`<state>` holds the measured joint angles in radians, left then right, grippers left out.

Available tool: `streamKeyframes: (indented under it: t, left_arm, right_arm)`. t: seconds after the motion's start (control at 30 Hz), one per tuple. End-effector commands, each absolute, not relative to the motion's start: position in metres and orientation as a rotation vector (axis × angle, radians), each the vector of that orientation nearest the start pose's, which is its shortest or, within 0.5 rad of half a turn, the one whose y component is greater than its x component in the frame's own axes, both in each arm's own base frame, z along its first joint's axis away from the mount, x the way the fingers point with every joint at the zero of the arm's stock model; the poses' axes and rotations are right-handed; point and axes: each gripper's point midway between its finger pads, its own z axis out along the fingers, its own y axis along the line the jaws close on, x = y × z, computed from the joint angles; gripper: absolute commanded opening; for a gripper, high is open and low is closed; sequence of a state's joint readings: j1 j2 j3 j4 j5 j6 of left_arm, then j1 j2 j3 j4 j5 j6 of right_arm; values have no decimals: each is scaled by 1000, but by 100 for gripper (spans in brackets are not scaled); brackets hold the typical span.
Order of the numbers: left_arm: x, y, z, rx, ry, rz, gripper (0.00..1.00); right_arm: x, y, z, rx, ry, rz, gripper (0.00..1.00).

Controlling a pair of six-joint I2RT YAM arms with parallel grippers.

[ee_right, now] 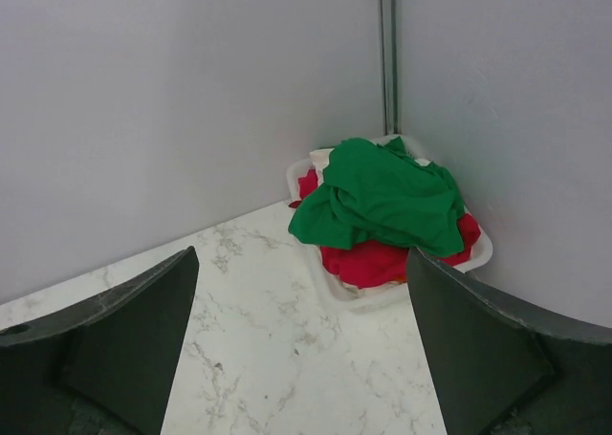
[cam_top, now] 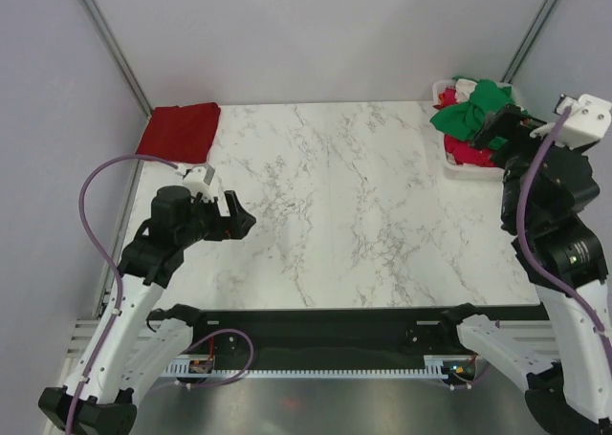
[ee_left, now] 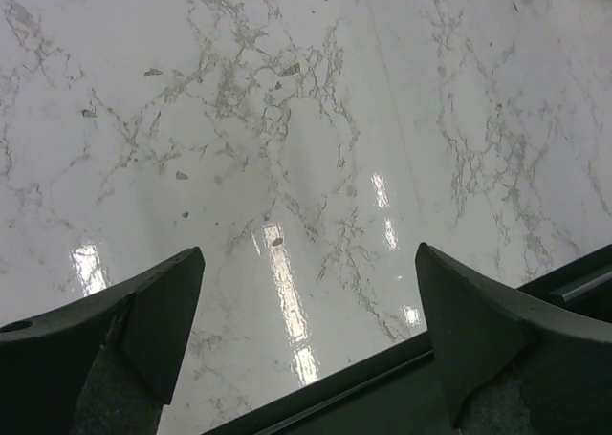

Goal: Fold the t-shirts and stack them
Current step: Grab the tshirt from the pile

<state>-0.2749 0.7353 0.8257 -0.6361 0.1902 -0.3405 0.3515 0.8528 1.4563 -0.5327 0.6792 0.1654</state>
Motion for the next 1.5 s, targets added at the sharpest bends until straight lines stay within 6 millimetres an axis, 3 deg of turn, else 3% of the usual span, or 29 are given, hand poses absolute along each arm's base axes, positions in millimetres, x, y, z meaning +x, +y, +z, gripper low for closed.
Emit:
streamKeyframes:
  t: [0.0, 0.07, 0.1, 0.17, 0.2, 0.27, 0.3, 0.37, 0.4, 0.43, 0.47, 0.5, 0.53, 0.57, 0.6, 0.8, 0.9, 0.93, 1.0, 1.2, 1.47]
  left_arm:
    - [214, -116, 222, 31, 2149, -612, 100]
    - [210, -116, 222, 16, 2131, -607, 100]
    - [209, -116, 225, 26, 2121, -604, 100]
    - [212, -111, 225, 19, 2111, -571, 100]
    - [214, -109, 224, 11, 2114, -554, 100]
    - [215, -111, 221, 18, 2130, -558, 100]
    - [215, -112, 220, 21, 2134, -562, 100]
    - [216, -112, 219, 19, 2138, -560, 100]
    - [216, -111, 219, 18, 2138, -558, 100]
    - [216, -111, 220, 16, 2137, -558, 100]
    - [216, -111, 219, 15, 2138, -556, 100]
    - [216, -111, 219, 15, 2139, -555, 100]
    - [216, -111, 219, 14, 2139, -554, 100]
    - [217, -110, 218, 12, 2141, -550, 100]
    - [217, -110, 218, 10, 2142, -547, 100]
    - [217, -108, 218, 2, 2139, -538, 100]
    - [218, -108, 217, -1, 2142, -533, 100]
    - [218, -108, 217, 0, 2144, -534, 100]
    - [218, -108, 216, 0, 2148, -533, 100]
    - [219, -108, 215, -1, 2155, -532, 99]
    - [220, -108, 215, -4, 2153, -530, 99]
  right_arm:
    - [288, -13, 455, 353, 1584, -224, 98]
    - [303, -22, 452, 412, 1595, -328, 98]
    - [329, -18, 430, 401, 1674, -420, 98]
    - [351, -29, 433, 449, 1684, -495, 98]
    - [379, -27, 414, 432, 1740, -513, 98]
    - [408, -42, 415, 452, 1749, -434, 98]
    - [434, -47, 395, 462, 1795, -416, 98]
    - [461, -66, 392, 483, 1812, -331, 94]
    - [486, -63, 367, 472, 1866, -277, 93]
    - [497, -71, 360, 480, 1879, -250, 90]
    - [508, -76, 370, 487, 1855, -222, 89]
    - [527, -68, 343, 452, 1927, -174, 85]
    - [536, -62, 336, 445, 1946, -141, 84]
    - [546, -56, 345, 424, 1928, -100, 83]
    - [557, -52, 319, 419, 1989, -93, 83]
    - [578, -45, 290, 420, 2034, -121, 82]
    - [574, -42, 283, 431, 2051, -143, 82]
    - [572, -26, 280, 406, 2060, -147, 82]
    - [566, -18, 271, 404, 2075, -216, 82]
    - [560, -29, 244, 499, 2096, -365, 83]
    - [573, -46, 226, 567, 2092, -415, 82]
